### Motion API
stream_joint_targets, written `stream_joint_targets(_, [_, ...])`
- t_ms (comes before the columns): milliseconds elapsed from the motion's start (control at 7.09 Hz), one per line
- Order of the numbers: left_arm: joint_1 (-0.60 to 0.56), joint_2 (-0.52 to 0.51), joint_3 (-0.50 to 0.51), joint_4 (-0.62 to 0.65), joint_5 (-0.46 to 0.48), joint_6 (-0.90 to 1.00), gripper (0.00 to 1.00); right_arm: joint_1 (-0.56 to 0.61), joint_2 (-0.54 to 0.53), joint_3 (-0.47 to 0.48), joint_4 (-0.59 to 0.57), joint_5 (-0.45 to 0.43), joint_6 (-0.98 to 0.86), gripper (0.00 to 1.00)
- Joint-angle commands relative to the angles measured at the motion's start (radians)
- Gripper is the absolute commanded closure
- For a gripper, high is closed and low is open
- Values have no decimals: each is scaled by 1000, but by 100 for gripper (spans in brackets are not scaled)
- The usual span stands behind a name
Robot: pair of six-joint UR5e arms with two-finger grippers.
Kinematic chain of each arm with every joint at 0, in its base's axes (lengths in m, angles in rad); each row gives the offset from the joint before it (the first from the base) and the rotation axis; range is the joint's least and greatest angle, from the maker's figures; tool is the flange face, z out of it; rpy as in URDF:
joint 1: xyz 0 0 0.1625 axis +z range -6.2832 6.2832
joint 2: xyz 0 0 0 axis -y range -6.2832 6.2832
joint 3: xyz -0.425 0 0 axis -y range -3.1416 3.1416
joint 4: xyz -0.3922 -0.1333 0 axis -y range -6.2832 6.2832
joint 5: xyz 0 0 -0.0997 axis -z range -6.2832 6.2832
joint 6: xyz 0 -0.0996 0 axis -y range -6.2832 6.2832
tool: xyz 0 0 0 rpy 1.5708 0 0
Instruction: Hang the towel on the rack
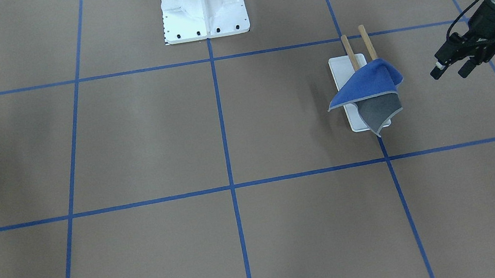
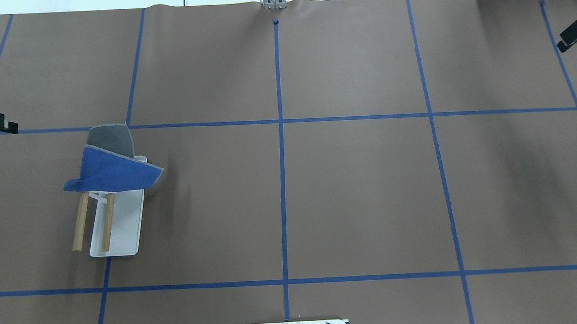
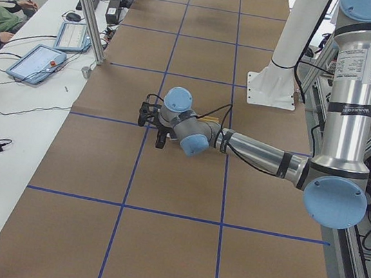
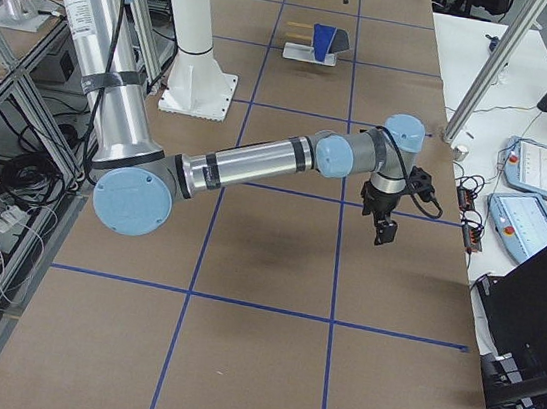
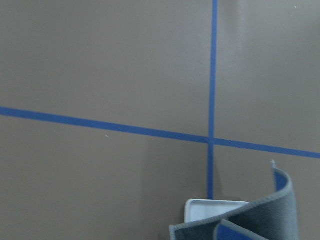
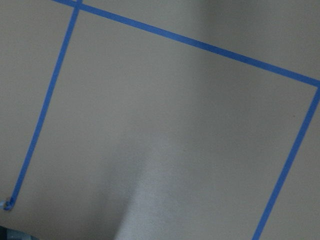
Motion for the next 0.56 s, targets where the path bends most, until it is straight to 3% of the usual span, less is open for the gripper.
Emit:
stream_joint_targets(0, [-165, 2, 9, 220, 4, 436, 1, 64, -76, -20, 6, -29, -51, 0])
stream_joint_targets(282, [-284, -15, 108, 395, 11, 781, 1, 132, -143, -20, 0, -22, -196, 0])
stream_joint_targets(423, [-310, -15, 185, 419, 34, 803, 1, 151, -192, -20, 4, -21, -198, 0])
